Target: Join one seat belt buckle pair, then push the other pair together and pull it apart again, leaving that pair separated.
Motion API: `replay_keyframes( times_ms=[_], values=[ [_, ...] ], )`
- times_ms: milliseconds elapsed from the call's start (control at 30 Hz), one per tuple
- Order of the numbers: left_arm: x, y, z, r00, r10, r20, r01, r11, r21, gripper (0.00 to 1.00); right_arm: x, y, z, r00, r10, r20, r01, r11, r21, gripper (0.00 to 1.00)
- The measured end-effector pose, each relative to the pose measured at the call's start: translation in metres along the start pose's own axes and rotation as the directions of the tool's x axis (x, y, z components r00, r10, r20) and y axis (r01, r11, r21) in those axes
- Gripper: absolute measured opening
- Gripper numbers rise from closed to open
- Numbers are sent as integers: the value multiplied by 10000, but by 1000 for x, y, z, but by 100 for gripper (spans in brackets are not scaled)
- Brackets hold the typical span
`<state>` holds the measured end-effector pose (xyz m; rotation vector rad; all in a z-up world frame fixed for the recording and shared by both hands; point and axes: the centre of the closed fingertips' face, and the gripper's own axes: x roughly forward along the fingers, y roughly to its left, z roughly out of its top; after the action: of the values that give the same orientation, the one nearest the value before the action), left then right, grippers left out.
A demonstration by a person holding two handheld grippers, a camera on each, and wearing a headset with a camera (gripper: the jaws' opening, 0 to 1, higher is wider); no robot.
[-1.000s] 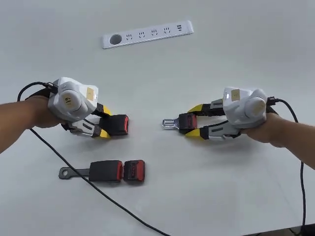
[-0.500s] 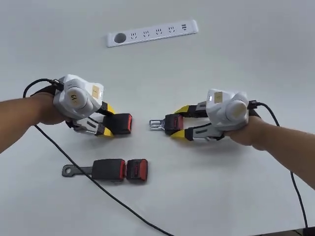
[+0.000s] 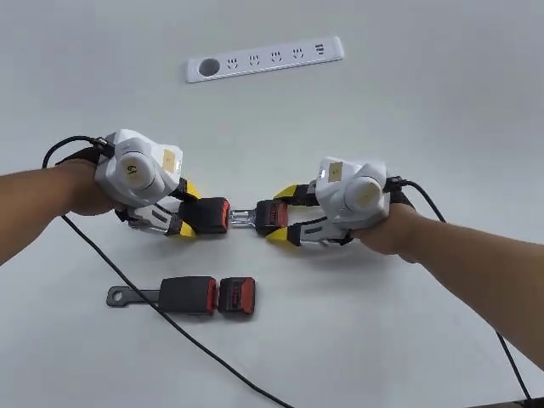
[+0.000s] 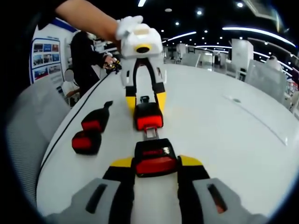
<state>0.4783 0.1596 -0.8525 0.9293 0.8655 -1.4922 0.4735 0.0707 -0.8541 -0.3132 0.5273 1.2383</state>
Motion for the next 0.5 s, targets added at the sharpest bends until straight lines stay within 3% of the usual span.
replay_keyframes(
  times_ms=[367,467,500],
  values=[
    [0,0,0,9999,-17,-112,19,9998,173,33,11,3,7,9999,-96,-99,96,10000,-19,35],
    [0,0,-1,9999,7,-144,-4,9998,203,33,17,4,11,9995,-130,-280,120,9992,-374,35],
    [0,0,-1,9999,26,-115,-24,9998,181,33,15,5,10,9999,-42,-153,40,9999,-120,35]
  ],
)
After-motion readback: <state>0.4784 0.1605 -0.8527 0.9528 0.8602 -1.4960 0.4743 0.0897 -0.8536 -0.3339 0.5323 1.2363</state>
